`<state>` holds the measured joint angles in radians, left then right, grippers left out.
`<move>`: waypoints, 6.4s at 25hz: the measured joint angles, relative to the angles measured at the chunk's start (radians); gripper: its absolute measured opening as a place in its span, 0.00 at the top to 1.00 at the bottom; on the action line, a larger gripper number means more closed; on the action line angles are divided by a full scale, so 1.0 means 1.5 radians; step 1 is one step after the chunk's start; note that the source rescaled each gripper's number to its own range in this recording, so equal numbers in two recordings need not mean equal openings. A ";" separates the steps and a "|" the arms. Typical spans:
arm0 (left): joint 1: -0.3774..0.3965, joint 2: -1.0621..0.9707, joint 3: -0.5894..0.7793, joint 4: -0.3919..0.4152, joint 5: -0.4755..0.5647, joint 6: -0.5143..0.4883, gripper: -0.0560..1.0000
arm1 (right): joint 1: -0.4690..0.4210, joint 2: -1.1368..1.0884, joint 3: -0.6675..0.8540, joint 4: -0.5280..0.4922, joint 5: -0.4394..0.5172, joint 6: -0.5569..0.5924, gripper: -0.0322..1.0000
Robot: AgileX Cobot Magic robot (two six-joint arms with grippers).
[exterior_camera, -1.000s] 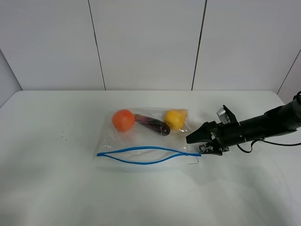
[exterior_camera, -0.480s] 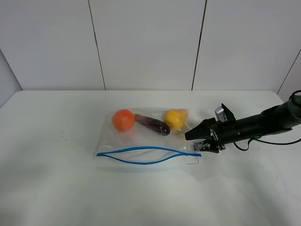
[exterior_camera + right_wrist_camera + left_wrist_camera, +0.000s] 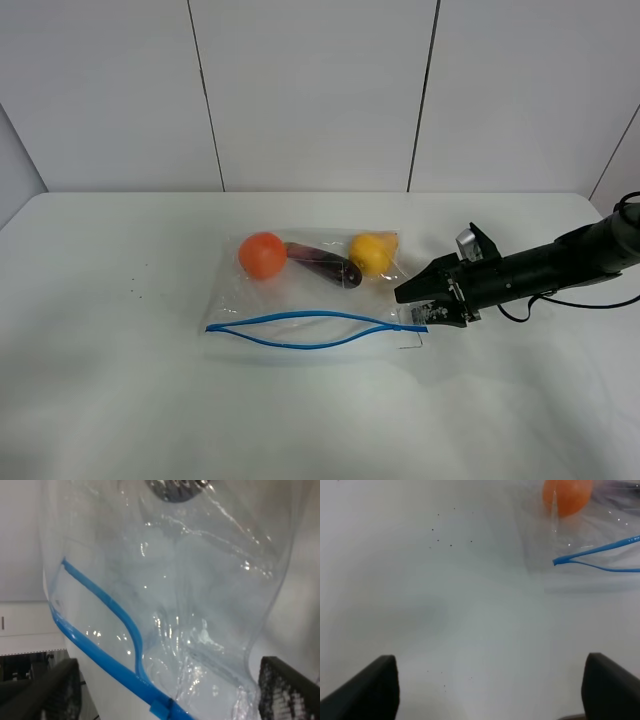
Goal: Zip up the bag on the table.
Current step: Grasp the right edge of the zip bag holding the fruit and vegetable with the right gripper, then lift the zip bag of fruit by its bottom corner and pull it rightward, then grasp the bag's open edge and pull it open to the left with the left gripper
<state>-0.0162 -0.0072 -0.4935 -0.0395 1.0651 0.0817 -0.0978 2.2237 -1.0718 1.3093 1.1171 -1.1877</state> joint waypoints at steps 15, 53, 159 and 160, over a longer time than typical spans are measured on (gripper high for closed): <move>0.000 0.000 0.000 0.000 0.000 0.000 0.01 | 0.000 0.000 0.000 -0.017 0.000 0.019 0.49; 0.000 0.000 0.000 0.000 0.000 0.000 0.01 | 0.093 -0.121 -0.001 0.157 0.056 0.194 0.96; -0.564 1.235 -0.295 -0.155 -1.013 0.893 0.27 | 0.064 -0.121 -0.001 0.144 0.057 0.227 0.96; -0.564 1.235 -0.295 -0.155 -1.016 0.891 0.30 | 0.064 -0.121 -0.001 0.144 0.057 0.227 0.96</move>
<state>-0.8617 1.8453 -0.9364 -0.2719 -0.4596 1.4175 -0.0013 2.0420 -1.0739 1.5250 1.2028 -0.8478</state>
